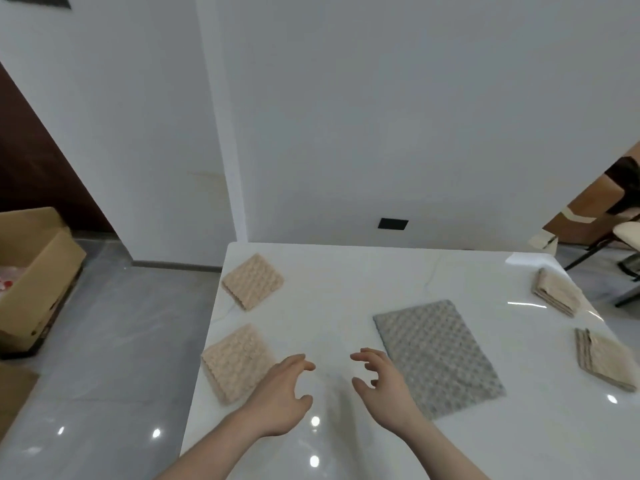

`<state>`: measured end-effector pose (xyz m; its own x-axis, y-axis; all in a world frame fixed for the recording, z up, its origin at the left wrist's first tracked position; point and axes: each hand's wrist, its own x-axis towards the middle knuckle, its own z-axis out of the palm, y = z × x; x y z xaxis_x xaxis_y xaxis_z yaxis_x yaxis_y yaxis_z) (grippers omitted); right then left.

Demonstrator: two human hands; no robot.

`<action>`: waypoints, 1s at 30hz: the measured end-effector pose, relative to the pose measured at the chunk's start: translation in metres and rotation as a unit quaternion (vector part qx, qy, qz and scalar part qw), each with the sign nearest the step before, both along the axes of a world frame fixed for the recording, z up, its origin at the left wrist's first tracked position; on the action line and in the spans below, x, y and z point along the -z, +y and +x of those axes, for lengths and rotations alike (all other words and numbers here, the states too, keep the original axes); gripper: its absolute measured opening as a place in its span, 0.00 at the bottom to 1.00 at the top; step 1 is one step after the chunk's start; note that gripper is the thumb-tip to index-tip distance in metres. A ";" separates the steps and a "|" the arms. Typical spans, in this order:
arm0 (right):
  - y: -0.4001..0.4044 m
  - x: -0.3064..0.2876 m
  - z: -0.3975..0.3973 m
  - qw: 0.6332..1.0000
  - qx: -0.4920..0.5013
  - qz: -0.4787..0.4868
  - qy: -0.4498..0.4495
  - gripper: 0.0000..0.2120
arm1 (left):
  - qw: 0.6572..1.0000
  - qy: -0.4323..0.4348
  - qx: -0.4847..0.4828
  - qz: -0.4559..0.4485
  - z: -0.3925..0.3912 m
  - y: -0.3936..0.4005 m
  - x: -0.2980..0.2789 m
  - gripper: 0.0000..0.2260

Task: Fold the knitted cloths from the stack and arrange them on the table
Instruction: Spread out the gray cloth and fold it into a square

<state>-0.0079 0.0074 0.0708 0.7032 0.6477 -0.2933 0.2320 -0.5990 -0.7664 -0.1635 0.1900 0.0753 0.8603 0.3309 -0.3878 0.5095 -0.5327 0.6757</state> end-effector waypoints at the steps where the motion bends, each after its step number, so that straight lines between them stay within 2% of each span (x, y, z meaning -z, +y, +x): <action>1: -0.007 -0.003 0.004 1.000 0.005 0.007 0.002 0.17 | 1.000 -0.002 0.001 0.004 0.007 -0.006 -0.002 0.25; 8: -0.086 -0.007 0.052 0.999 -0.001 0.033 0.024 0.16 | 1.000 -0.009 -0.018 0.023 0.062 -0.081 -0.003 0.24; 14: -0.187 0.009 0.115 1.000 -0.017 0.004 0.020 0.17 | 0.999 0.007 -0.044 0.010 0.099 -0.176 0.005 0.24; 19: -0.240 0.017 0.149 1.000 -0.016 -0.002 0.018 0.16 | 0.999 0.025 -0.043 0.004 0.116 -0.233 0.011 0.23; 26: -0.269 0.026 0.163 1.000 -0.007 -0.019 0.007 0.17 | 0.999 0.037 -0.014 0.025 0.143 -0.254 0.018 0.23; 30: -0.282 0.041 0.168 0.998 0.015 -0.053 0.000 0.17 | 0.998 0.055 0.018 0.037 0.162 -0.255 0.040 0.20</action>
